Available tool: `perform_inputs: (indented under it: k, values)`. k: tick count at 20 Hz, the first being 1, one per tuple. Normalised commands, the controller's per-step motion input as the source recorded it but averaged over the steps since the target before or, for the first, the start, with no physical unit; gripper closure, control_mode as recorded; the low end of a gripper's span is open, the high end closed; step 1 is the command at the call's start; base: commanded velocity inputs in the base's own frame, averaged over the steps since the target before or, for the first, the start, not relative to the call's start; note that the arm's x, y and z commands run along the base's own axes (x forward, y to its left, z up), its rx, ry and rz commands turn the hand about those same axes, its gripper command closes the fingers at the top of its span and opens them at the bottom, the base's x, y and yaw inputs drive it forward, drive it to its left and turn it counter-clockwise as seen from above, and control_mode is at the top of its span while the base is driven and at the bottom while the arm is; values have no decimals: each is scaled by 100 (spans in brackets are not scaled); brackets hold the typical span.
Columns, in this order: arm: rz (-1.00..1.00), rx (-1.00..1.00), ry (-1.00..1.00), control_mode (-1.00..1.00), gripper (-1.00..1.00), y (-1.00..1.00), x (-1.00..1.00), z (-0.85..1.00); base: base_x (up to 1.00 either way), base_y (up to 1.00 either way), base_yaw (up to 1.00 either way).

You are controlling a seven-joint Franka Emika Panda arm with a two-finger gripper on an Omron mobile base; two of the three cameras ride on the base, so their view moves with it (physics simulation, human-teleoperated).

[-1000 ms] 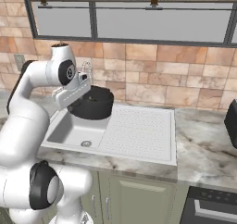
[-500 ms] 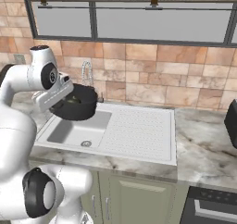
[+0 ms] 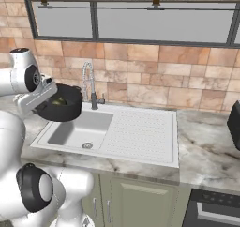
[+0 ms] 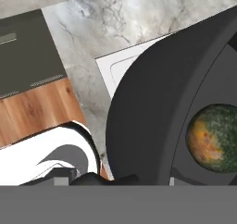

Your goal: Dump the squash from the pot into the sink. Then turn on the water and wash the squash. Then turn off the water and put the squash back in the pot.

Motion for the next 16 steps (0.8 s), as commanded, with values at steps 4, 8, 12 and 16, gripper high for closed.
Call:
perform_inputs:
  k: [4,8,12,16]
  values:
    - [0,6,-3,-100,100,52,11,0,0,0,0]
    - [0,8,-6,-100,100,46,20,0,0,0,0]
    - [0,11,-9,-100,100,42,18,0,0,0,0]
    - [0,16,-3,-100,100,34,27,0,0,0,0]
